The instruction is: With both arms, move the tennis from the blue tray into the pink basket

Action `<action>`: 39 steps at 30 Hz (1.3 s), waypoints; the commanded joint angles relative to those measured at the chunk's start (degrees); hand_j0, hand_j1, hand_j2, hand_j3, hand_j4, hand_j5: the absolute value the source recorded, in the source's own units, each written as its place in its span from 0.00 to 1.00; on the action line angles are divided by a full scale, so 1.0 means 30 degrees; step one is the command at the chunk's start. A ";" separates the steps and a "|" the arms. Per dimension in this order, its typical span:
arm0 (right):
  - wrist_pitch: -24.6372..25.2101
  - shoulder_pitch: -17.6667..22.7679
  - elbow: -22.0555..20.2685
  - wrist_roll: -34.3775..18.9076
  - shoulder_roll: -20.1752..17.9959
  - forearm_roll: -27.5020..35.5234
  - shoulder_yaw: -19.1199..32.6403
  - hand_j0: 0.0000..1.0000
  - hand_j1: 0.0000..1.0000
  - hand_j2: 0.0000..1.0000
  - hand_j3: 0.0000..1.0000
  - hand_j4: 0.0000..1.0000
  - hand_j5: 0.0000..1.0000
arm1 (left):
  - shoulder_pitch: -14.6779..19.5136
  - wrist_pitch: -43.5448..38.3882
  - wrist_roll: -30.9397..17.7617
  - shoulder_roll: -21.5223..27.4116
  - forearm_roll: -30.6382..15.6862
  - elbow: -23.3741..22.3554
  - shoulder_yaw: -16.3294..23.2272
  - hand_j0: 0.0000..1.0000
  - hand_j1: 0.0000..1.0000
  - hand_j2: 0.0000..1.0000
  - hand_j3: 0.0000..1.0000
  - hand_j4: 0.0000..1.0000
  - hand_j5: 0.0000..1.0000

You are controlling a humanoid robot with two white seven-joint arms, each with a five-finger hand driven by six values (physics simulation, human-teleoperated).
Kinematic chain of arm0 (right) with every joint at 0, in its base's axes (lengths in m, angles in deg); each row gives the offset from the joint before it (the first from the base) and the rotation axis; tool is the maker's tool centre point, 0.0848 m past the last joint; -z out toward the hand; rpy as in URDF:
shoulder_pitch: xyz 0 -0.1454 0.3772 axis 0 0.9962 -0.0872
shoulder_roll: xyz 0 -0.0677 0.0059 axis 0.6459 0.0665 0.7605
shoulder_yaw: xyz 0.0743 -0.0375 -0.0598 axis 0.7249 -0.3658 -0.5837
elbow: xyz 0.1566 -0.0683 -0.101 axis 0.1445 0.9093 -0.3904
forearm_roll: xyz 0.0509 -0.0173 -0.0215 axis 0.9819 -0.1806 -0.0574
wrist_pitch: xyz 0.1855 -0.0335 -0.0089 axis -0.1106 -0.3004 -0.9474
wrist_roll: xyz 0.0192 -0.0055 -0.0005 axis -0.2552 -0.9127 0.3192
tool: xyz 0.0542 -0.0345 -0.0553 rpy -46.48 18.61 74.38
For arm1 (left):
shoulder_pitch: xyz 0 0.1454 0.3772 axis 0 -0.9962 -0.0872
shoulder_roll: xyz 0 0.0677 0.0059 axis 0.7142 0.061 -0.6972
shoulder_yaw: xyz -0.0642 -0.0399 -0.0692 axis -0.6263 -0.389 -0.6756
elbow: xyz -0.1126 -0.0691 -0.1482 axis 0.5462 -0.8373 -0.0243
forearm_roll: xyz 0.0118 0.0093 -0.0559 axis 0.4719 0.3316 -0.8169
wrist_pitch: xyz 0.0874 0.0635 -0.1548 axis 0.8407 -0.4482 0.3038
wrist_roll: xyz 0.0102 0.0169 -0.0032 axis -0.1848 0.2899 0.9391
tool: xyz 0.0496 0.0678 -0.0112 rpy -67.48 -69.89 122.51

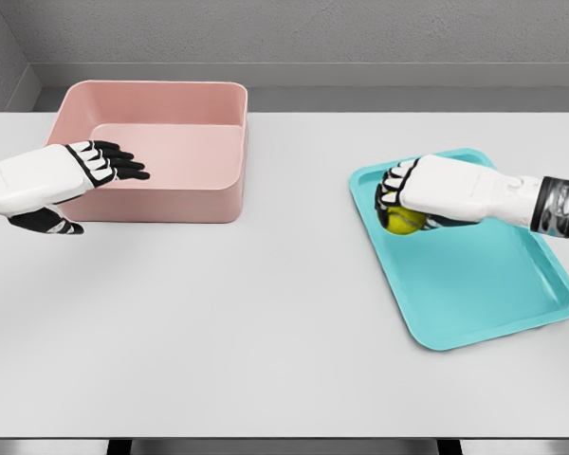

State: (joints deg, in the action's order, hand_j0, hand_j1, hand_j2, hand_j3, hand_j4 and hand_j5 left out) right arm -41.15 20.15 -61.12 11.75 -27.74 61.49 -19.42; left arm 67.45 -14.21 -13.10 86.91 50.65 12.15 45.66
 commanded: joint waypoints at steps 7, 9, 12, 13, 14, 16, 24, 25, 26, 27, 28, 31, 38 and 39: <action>0.0058 -0.1026 -0.0223 -0.0623 0.2386 -0.0302 -0.1596 0.34 0.34 0.34 0.34 0.34 0.34 | -0.0029 -0.0031 0.0010 0.0052 -0.0094 0.0000 -0.0007 1.00 1.00 1.00 1.00 1.00 1.00; 0.0058 -0.1260 -0.0223 -0.0653 0.2884 -0.0448 -0.2094 0.34 0.34 0.34 0.34 0.34 0.34 | -0.0029 -0.0031 0.0010 0.0023 -0.0094 0.0000 -0.0007 1.00 1.00 1.00 1.00 1.00 1.00; 0.0058 -0.1289 -0.0223 -0.1092 0.3968 -0.0946 -0.2534 0.34 0.34 0.34 0.34 0.34 0.34 | -0.0029 -0.0031 0.0010 0.0052 -0.0094 0.0000 -0.0007 1.00 1.00 1.00 1.00 1.00 1.00; 0.0058 -0.1289 -0.0194 -0.1121 0.4436 -0.1210 -0.2680 0.34 0.34 0.34 0.34 0.34 0.34 | -0.0029 -0.0031 0.0010 0.0052 -0.0094 0.0000 -0.0007 1.00 1.00 1.00 1.00 1.00 1.00; 0.0058 -0.1289 -0.0164 -0.1267 0.4876 -0.1561 -0.2856 0.34 0.34 0.34 0.34 0.34 0.34 | -0.0029 -0.0031 0.0010 0.0052 -0.0094 0.0000 -0.0007 1.00 1.00 1.00 1.00 1.00 1.00; 0.0058 -0.1640 -0.0077 -0.1567 0.5697 -0.1796 -0.3002 0.34 0.34 0.34 0.34 0.34 0.34 | -0.0029 -0.0031 0.0010 0.0052 -0.0094 0.0000 -0.0007 1.00 1.00 1.00 1.00 1.00 1.00; 0.0058 -0.2168 0.1534 -0.1567 0.7015 -0.2528 -0.3823 0.35 0.35 0.35 0.35 0.35 0.35 | -0.0029 -0.0031 0.0010 0.0023 -0.0094 0.0000 -0.0007 1.00 1.00 1.00 1.00 1.00 1.00; 0.0058 -0.2168 0.1915 -0.1567 0.7103 -0.2587 -0.3823 0.35 0.35 0.35 0.35 0.35 0.35 | -0.0029 -0.0031 0.0010 0.0023 -0.0094 0.0000 -0.0007 1.00 1.00 1.00 1.00 1.00 1.00; 0.0058 -0.2285 0.2266 -0.1567 0.7338 -0.2646 -0.3881 0.35 0.35 0.35 0.35 0.35 0.35 | -0.0029 -0.0031 0.0010 0.0052 -0.0094 0.0000 -0.0007 1.00 1.00 1.00 1.00 1.00 1.00; 0.0058 -0.2285 0.2589 -0.1567 0.7454 -0.2792 -0.4116 0.35 0.35 0.35 0.35 0.35 0.35 | -0.0029 -0.0031 0.0010 0.0023 -0.0094 0.0000 -0.0007 1.00 1.00 1.00 1.00 1.00 1.00; 0.0058 -0.2285 0.2882 -0.1567 0.7689 -0.2968 -0.4175 0.35 0.35 0.35 0.35 0.35 0.35 | -0.0029 -0.0031 0.0010 0.0023 -0.0094 0.0000 -0.0007 1.00 1.00 1.00 1.00 1.00 1.00; 0.0058 -0.2256 0.3058 -0.1567 0.7865 -0.3202 -0.4525 0.35 0.35 0.35 0.35 0.35 0.35 | -0.0029 -0.0031 0.0010 0.0052 -0.0094 0.0029 -0.0007 1.00 1.00 1.00 1.00 1.00 1.00; 0.0058 -0.2285 0.3761 -0.1567 0.8217 -0.3613 -0.4819 0.36 0.36 0.36 0.36 0.36 0.36 | -0.0029 -0.0031 0.0010 0.0023 -0.0094 0.0117 -0.0007 1.00 1.00 1.00 1.00 1.00 1.00; 0.0058 -0.2285 0.3761 -0.1567 0.8217 -0.3612 -0.4790 0.37 0.37 0.37 0.37 0.37 0.37 | -0.0029 -0.0031 0.0010 0.0023 -0.0094 0.0117 -0.0007 1.00 1.00 1.00 1.00 1.00 1.00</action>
State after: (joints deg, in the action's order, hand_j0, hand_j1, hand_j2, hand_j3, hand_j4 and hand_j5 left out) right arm -41.15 13.29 -50.07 7.00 -3.23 50.46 -33.78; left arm 67.36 -14.22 -13.10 86.92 50.73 12.44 45.66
